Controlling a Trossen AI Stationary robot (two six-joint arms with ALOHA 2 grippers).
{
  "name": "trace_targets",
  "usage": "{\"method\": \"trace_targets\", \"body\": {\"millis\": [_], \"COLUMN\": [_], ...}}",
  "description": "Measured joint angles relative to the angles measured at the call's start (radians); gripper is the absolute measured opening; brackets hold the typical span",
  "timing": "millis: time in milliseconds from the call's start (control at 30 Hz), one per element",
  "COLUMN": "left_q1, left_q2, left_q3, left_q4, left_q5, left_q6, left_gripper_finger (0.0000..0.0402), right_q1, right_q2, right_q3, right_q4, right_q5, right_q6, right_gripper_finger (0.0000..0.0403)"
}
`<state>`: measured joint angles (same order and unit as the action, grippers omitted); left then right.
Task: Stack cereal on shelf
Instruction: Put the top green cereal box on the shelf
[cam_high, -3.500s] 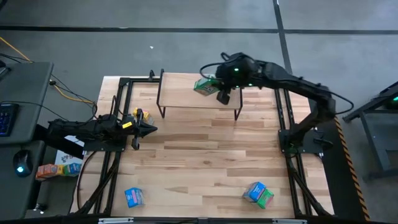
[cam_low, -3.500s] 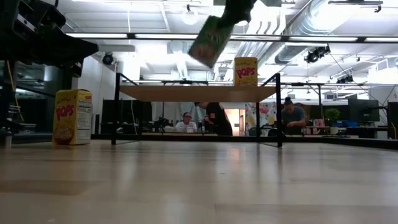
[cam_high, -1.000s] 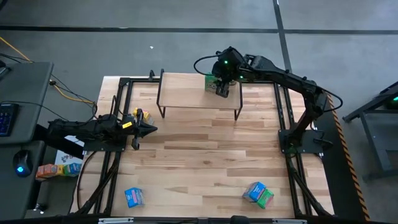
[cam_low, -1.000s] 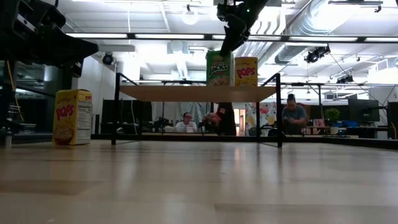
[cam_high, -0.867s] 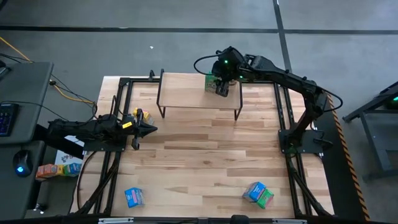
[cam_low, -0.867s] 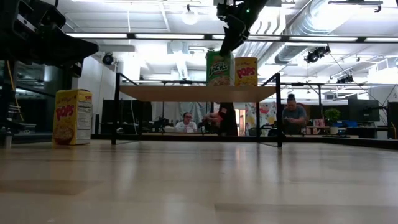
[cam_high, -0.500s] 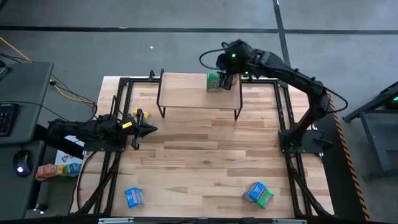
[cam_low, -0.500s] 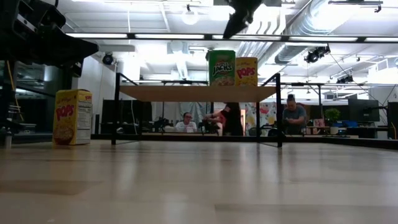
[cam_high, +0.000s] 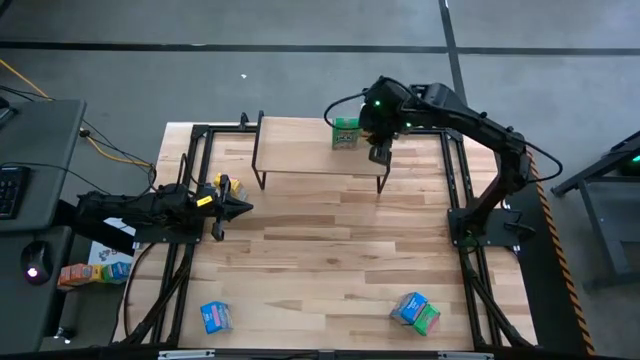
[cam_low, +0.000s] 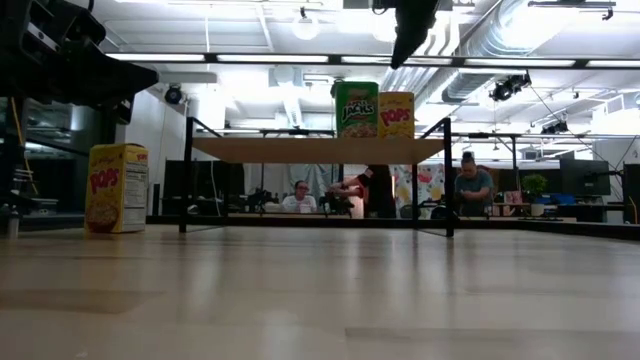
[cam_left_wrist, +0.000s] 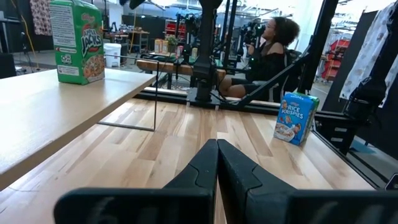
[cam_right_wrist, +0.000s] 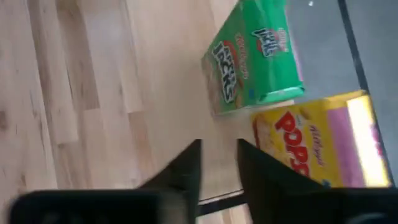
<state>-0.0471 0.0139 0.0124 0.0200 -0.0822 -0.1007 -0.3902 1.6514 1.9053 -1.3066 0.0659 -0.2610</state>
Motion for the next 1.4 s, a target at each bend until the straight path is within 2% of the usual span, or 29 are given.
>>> {"method": "trace_targets", "body": {"millis": [67,100,233,367,500,600,800,1267,1400], "left_q1": [0.0,0.0,0.0,0.0,0.0,0.0,0.0,0.0,0.0], "left_q2": [0.0,0.0,0.0,0.0,0.0,0.0,0.0,0.0,0.0], "left_q3": [0.0,0.0,0.0,0.0,0.0,0.0,0.0,0.0,0.0], "left_q4": [0.0,0.0,0.0,0.0,0.0,0.0,0.0,0.0,0.0], "left_q5": [0.0,0.0,0.0,0.0,0.0,0.0,0.0,0.0,0.0], "left_q6": [0.0,0.0,0.0,0.0,0.0,0.0,0.0,0.0,0.0], "left_gripper_finger": [0.0,0.0,0.0,0.0,0.0,0.0,0.0,0.0,0.0], "right_q1": [0.016,0.025,0.046,0.048,0.055,0.057,0.057,0.057,0.057], "right_q2": [-0.013,-0.023,-0.078,-0.177,-0.244,-0.266,-0.265,-0.263,-0.263], "right_q3": [-0.063,-0.109,-0.33,-0.527,-0.687,-0.767,-0.853,-0.874,-0.874], "right_q4": [0.044,0.082,0.242,0.456,0.698,0.847,1.008,1.146,1.152], "right_q5": [-0.013,-0.015,0.027,0.056,0.179,0.227,0.347,0.302,0.345], "right_q6": [0.003,0.002,-0.006,0.008,0.044,0.043,0.038,0.054,0.051], "right_gripper_finger": [0.0022,0.0012,0.0019,0.0003,0.0002,0.0002,0.0,0.0,0.0]}}
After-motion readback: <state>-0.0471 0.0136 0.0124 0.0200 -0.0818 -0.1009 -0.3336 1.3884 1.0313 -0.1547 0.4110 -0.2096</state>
